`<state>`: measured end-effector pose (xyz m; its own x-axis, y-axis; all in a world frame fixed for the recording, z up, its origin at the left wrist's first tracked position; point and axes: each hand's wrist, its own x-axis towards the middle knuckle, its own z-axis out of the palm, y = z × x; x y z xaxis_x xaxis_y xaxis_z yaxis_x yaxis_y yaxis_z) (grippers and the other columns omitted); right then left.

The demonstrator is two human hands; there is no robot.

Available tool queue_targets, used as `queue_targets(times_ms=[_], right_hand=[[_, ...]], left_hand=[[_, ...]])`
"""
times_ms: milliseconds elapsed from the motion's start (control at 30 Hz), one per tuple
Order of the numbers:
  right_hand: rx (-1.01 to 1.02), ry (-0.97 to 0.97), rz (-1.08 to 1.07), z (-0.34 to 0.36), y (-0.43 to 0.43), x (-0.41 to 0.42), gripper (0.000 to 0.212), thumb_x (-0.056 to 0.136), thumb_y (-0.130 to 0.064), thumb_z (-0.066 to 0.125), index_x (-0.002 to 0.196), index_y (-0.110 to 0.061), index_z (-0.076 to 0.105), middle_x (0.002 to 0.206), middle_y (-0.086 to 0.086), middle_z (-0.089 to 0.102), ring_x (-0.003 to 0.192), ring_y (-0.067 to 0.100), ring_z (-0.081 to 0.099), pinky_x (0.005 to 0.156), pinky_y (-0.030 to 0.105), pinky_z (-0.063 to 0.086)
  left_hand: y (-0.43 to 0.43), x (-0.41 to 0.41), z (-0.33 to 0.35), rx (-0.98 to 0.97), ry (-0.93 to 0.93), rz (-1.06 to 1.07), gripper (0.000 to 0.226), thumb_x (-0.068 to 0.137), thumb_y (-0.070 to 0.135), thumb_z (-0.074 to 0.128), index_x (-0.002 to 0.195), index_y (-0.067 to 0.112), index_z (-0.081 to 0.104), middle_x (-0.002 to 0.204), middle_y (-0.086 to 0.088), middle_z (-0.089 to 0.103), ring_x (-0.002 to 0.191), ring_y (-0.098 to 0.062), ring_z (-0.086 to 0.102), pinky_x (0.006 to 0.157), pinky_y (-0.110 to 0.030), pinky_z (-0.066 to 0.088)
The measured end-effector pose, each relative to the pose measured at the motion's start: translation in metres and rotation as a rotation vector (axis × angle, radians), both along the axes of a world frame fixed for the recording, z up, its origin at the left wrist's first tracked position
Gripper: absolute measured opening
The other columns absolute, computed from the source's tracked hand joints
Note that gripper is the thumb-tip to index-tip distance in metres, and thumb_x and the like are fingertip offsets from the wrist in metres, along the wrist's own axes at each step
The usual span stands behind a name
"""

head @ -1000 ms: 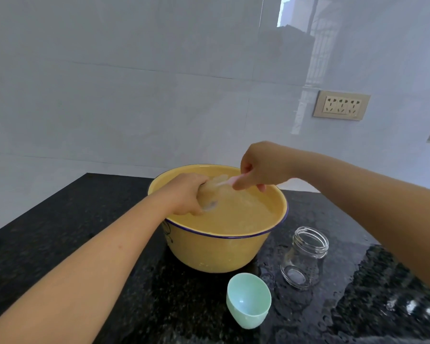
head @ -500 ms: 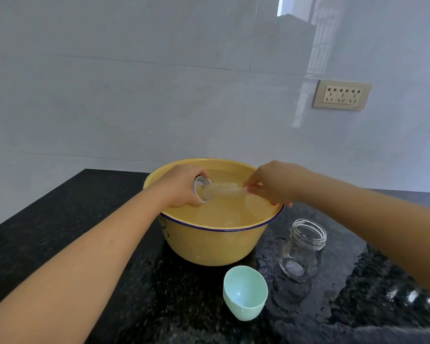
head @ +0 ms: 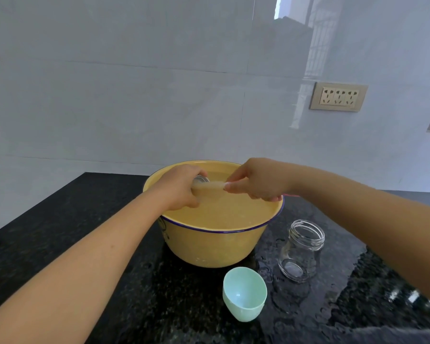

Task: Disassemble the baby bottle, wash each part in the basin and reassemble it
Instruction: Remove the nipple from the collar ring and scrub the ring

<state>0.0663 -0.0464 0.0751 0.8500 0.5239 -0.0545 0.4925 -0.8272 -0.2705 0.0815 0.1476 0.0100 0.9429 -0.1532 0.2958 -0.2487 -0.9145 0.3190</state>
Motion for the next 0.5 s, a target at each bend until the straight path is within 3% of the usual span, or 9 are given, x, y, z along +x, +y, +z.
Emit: queue_targets(times_ms=[100, 233, 500], right_hand=[[0.086, 0.035, -0.036, -0.002, -0.002, 0.003, 0.031, 0.094, -0.039, 0.049, 0.112, -0.022, 0.067, 0.054, -0.002, 0.045, 0.027, 0.007, 0.033, 0.042, 0.019, 0.034], [0.071, 0.037, -0.051, -0.007, -0.004, 0.005, 0.030, 0.095, -0.038, 0.048, 0.116, -0.026, 0.066, 0.055, -0.002, 0.047, 0.030, 0.009, 0.035, 0.042, 0.019, 0.035], [-0.014, -0.058, -0.129, 0.001, -0.023, 0.016, 0.030, 0.095, -0.037, 0.046, 0.122, -0.032, 0.056, 0.056, -0.005, 0.061, 0.032, 0.005, 0.051, 0.041, 0.018, 0.043]], left_hand=[[0.001, 0.001, -0.001, -0.035, -0.013, -0.024, 0.061, 0.070, 0.030, 0.078, 0.125, 0.028, 0.052, 0.123, 0.007, 0.058, 0.104, -0.014, 0.054, 0.085, -0.028, 0.047], [0.001, 0.001, -0.001, -0.059, -0.015, -0.044, 0.057, 0.070, 0.029, 0.078, 0.122, 0.029, 0.053, 0.117, 0.008, 0.060, 0.097, -0.012, 0.055, 0.080, -0.027, 0.048], [0.002, 0.003, 0.000, 0.007, 0.035, 0.060, 0.061, 0.074, 0.034, 0.073, 0.129, 0.020, 0.051, 0.130, -0.003, 0.048, 0.123, -0.022, 0.043, 0.098, -0.032, 0.038]])
